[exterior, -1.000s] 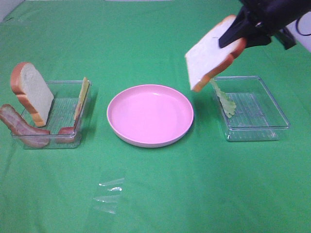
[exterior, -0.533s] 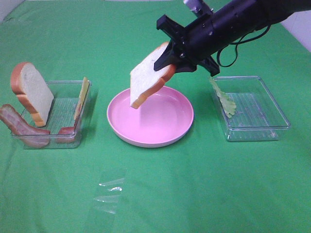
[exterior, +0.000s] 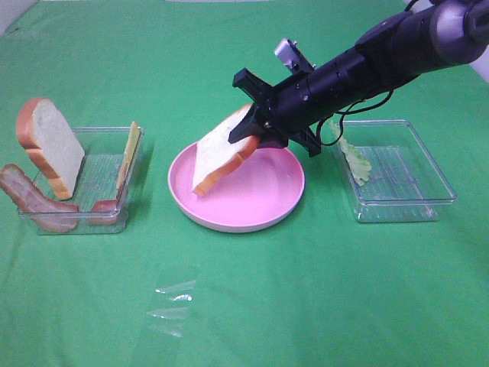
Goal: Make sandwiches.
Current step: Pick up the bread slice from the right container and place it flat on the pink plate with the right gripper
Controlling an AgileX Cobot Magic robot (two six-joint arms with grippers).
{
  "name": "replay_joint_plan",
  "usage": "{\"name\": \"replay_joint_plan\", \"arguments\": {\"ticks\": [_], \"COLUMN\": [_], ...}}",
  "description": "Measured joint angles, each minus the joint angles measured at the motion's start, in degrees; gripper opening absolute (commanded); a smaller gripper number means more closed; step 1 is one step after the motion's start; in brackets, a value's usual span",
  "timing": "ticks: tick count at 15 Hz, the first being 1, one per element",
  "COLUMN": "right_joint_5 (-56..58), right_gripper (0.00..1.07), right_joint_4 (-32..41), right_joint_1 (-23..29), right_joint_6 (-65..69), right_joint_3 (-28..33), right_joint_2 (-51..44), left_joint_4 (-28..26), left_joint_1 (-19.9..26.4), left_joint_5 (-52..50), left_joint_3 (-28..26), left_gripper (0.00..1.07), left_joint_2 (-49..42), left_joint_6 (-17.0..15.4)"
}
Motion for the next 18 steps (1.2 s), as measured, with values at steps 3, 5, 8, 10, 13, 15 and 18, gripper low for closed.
{"name": "replay_joint_plan", "arguments": {"ticks": [3,5,8,10,13,15,18], "right_joint_5": [0.46,0.57,1.89,2.12,3.04,3.55,8.59], "right_gripper": [0.0,0.24,0.81,0.83,0.83,0.83,0.84], "right_joint_4": [-0.06,-0.06,-0.8,-2.41,-6.88,-12.78,-27.62], "right_joint_1": [0.0,0.0,0.0,0.0,0.0,0.0,0.0], "right_joint_6": [0.0,0.0,0.0,0.0,0.11,2.86,11.92], "right_joint_3": [0.0,0.0,0.0,0.0,0.0,0.0,0.0], "right_joint_2": [0.8,0.8,0.8,0.63,-1.78,-4.76,-10.49], "left_joint_4": [0.17,0.34,0.34,0.34,0.34,0.34,0.34], "left_joint_1": [0.0,0.0,0.0,0.0,0.0,0.0,0.0], "left_joint_5": [0.0,0.0,0.0,0.0,0.0,0.0,0.0], "left_joint_3": [0.0,0.0,0.0,0.0,0.0,0.0,0.0], "left_gripper": [1.02,1.02,1.02,1.02,1.02,1.02,1.02], "left_joint_2": [0.0,0.0,0.0,0.0,0.0,0.0,0.0], "left_joint_6": [0.0,0.0,0.0,0.0,0.0,0.0,0.0]}}
